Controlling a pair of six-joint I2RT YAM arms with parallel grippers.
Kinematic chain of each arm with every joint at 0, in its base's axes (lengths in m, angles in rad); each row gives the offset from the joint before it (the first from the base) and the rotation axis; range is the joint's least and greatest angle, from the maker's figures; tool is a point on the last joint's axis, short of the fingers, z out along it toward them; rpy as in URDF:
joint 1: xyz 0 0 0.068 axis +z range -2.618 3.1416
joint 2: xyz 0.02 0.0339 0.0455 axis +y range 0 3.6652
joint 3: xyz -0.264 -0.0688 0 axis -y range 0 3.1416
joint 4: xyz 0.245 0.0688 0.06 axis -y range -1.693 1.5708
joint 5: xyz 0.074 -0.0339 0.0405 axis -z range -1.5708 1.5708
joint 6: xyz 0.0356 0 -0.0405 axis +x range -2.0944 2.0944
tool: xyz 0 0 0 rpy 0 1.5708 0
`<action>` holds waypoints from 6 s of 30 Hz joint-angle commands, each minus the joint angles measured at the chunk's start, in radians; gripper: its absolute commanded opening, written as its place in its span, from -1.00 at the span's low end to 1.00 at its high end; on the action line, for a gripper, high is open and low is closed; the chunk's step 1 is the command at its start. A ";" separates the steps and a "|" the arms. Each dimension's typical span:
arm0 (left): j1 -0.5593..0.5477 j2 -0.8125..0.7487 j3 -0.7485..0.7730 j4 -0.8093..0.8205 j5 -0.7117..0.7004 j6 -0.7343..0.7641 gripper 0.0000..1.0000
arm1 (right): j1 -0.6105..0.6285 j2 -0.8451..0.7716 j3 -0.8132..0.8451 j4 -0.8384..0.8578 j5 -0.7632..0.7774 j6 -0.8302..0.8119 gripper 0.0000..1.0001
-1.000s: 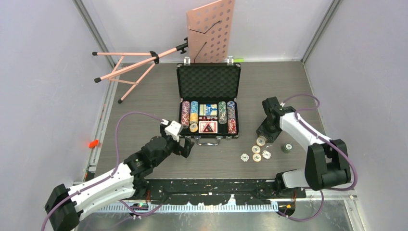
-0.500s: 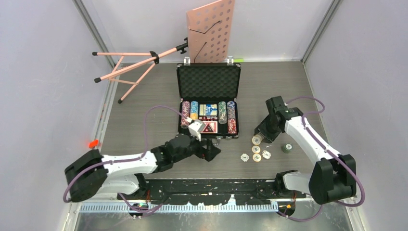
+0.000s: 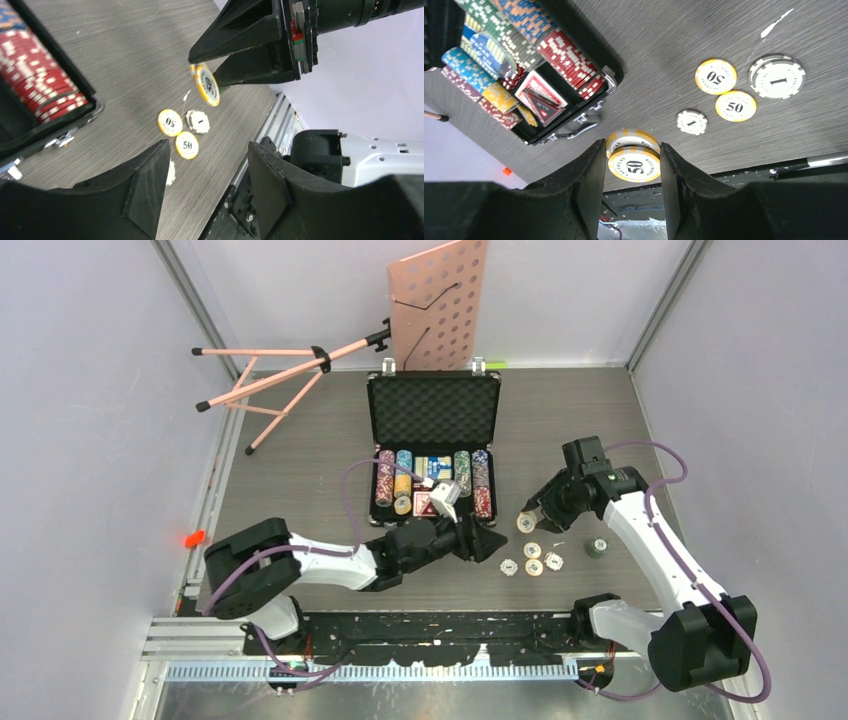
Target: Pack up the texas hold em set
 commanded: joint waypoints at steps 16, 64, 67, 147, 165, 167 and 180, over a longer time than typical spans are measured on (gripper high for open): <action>-0.006 0.156 0.205 0.077 -0.102 -0.075 0.16 | -0.003 -0.091 0.064 -0.041 -0.052 0.032 -0.32; 0.034 -0.597 -0.163 -0.665 -0.317 0.749 0.64 | -0.150 0.452 -0.100 0.326 0.284 -0.200 -0.19; 0.034 -0.618 -0.191 -0.638 -0.316 0.749 0.64 | -0.150 0.414 -0.100 0.288 0.272 -0.198 -0.24; 0.035 -0.656 -0.209 -0.654 -0.321 0.741 0.64 | 0.244 0.366 -0.126 0.186 0.407 -0.133 -0.17; 0.035 -0.655 -0.211 -0.651 -0.315 0.741 0.64 | 0.244 0.312 -0.086 0.137 0.392 -0.151 -0.12; 0.035 -0.657 -0.211 -0.652 -0.314 0.741 0.64 | 0.244 0.324 -0.091 0.144 0.391 -0.153 -0.11; 0.034 -0.656 -0.209 -0.651 -0.311 0.741 0.65 | 0.243 0.329 -0.132 0.177 0.413 -0.158 0.30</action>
